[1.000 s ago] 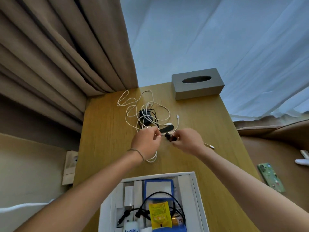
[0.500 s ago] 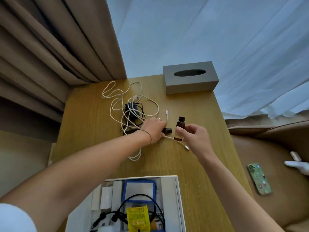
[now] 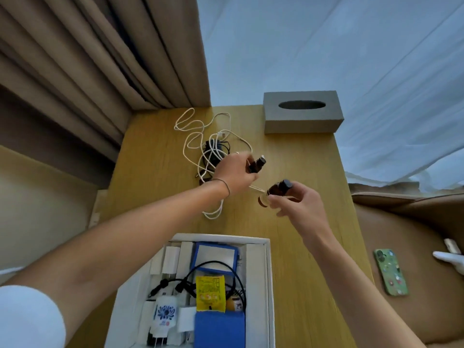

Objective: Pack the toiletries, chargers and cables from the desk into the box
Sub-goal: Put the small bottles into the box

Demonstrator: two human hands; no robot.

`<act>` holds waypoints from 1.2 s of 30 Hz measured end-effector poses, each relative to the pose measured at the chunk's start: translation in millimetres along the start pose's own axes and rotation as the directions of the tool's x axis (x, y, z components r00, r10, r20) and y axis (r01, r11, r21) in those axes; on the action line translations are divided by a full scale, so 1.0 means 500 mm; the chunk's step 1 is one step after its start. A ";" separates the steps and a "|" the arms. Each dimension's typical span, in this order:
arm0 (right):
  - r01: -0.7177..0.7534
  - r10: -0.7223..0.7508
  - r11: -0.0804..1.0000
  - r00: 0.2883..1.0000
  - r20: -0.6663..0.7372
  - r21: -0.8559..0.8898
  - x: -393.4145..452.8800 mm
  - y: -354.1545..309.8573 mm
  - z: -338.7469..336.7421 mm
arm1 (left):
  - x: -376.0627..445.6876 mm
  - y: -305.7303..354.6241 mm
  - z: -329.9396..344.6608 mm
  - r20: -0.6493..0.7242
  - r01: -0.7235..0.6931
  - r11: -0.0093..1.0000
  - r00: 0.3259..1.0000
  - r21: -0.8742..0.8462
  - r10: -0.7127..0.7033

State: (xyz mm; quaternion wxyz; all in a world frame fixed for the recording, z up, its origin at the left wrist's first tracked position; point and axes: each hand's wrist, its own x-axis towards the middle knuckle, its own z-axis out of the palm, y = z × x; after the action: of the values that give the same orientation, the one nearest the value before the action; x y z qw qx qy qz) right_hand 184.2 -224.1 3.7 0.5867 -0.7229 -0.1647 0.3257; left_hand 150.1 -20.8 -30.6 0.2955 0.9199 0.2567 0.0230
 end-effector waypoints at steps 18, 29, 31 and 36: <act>-0.111 0.217 0.944 0.917 0.333 -0.310 -0.169 0.013 0.261 | -0.435 -0.119 -0.182 -0.264 0.200 0.879 0.904 -0.433 -0.336; -0.017 0.216 0.642 0.963 0.159 -0.767 -0.126 0.102 0.410 | -0.542 -0.222 -0.192 -0.118 0.226 0.947 0.959 -0.229 -0.257; -0.016 0.209 0.596 0.969 0.135 -0.803 -0.120 0.104 0.423 | -0.545 -0.222 -0.191 -0.095 0.195 0.971 0.973 -0.139 -0.209; 0.023 0.182 0.503 0.974 0.133 -0.864 -0.115 0.103 0.436 | -0.544 -0.208 -0.174 0.043 0.130 0.991 0.991 0.016 -0.130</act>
State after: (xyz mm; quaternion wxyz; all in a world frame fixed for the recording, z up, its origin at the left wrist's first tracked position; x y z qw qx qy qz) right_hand -10.1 -111.6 -51.4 0.1142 -0.8871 -0.3308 0.3008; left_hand -150.2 -34.5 13.0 0.2960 0.9034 0.3096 -0.0182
